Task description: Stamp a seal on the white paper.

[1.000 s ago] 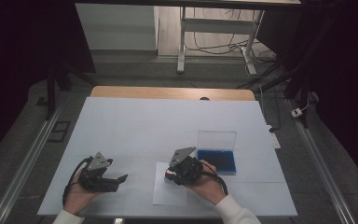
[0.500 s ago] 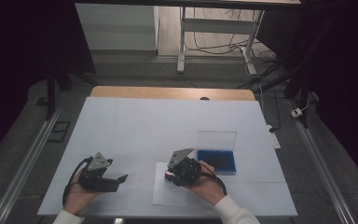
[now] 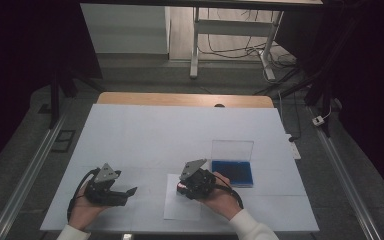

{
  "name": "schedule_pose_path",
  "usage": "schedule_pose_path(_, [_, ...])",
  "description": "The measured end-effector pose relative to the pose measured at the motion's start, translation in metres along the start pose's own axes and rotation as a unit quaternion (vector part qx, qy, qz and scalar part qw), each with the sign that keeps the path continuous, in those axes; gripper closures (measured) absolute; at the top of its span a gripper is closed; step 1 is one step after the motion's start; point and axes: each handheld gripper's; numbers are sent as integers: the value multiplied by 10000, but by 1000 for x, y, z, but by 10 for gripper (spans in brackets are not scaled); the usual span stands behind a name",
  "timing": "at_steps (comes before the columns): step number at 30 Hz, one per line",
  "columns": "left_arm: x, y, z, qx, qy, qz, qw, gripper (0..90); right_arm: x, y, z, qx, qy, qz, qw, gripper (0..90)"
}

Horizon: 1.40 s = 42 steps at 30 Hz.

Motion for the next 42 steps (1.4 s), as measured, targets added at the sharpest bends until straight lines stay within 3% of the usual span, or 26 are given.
schedule_pose_path(10, [0,0,0,0,11,-16,10000,177,-4,0,-2,83,-84,-182,9998,702])
schedule_pose_path(19, [0,0,0,-2,10,-19,10000,177,-4,0,-1,54,-40,-178,9998,704])
schedule_pose_path(28, [-1,0,2,5,30,-29,10000,177,-7,3,-2,90,-58,-390,9992,706])
schedule_pose_path(42, [-1,1,3,-6,33,-33,10000,177,-6,5,-2,98,-66,-412,9991,709])
Point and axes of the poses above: each handheld gripper's, and its own axes: y roughly forward along the jaws, x roughly out of its underside, z roughly to its right, and after that the axes turned 6 degrees about -z, right-handed
